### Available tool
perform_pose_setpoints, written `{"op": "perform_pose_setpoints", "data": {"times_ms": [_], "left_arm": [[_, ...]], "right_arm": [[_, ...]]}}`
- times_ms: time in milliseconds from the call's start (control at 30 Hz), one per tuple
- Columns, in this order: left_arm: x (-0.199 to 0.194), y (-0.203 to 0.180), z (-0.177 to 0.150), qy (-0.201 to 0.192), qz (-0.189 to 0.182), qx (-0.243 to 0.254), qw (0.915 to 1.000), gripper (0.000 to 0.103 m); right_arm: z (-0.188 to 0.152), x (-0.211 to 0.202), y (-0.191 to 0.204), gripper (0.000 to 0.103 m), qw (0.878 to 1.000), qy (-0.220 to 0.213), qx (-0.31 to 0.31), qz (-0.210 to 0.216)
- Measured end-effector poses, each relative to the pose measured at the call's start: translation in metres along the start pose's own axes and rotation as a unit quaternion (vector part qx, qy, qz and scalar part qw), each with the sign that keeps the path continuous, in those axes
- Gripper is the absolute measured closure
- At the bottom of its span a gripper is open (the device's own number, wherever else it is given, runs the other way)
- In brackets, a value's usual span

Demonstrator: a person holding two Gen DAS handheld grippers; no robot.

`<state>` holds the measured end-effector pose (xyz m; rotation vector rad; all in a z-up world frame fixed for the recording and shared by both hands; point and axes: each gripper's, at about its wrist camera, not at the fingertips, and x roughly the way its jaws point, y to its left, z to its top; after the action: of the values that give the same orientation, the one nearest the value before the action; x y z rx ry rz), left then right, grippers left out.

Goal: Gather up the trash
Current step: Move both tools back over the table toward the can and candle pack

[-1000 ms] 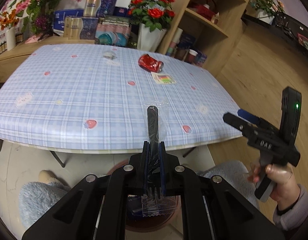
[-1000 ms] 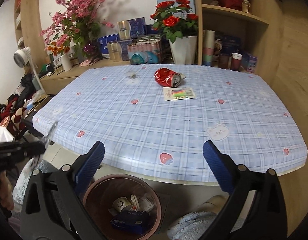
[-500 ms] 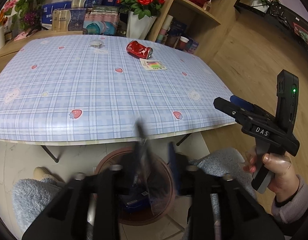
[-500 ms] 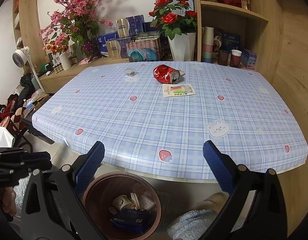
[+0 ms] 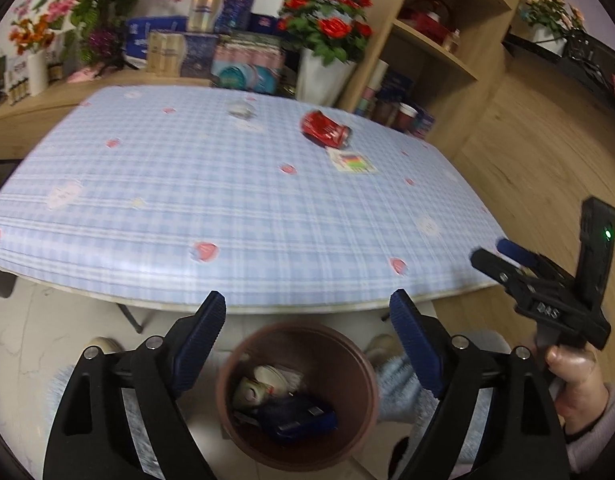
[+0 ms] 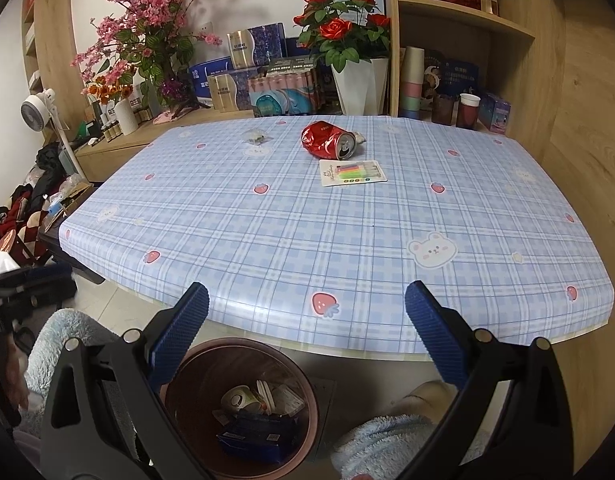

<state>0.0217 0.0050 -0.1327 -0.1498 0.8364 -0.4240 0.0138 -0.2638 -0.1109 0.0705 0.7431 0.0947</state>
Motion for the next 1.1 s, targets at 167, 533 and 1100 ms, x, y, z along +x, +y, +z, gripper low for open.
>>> {"op": "perform_pose_setpoints", "data": {"times_ms": [167,533,1100], "left_arm": [[-0.005,0.011,0.012,-0.029,0.030,0.003,0.9991,0.015],[-0.005,0.031,0.047,-0.066,0.078,0.005,0.9948,0.012],[0.034,0.045,0.079,-0.064,0.088,0.034,0.9935,0.012]], "right_arm": [[0.000,0.007,-0.001,0.006,1.000,0.008,-0.001,-0.004],[0.014,0.017,-0.009,0.006,1.000,0.023,-0.001,-0.018],[0.026,0.076,-0.024,0.006,0.996,0.086,0.024,-0.022]]}}
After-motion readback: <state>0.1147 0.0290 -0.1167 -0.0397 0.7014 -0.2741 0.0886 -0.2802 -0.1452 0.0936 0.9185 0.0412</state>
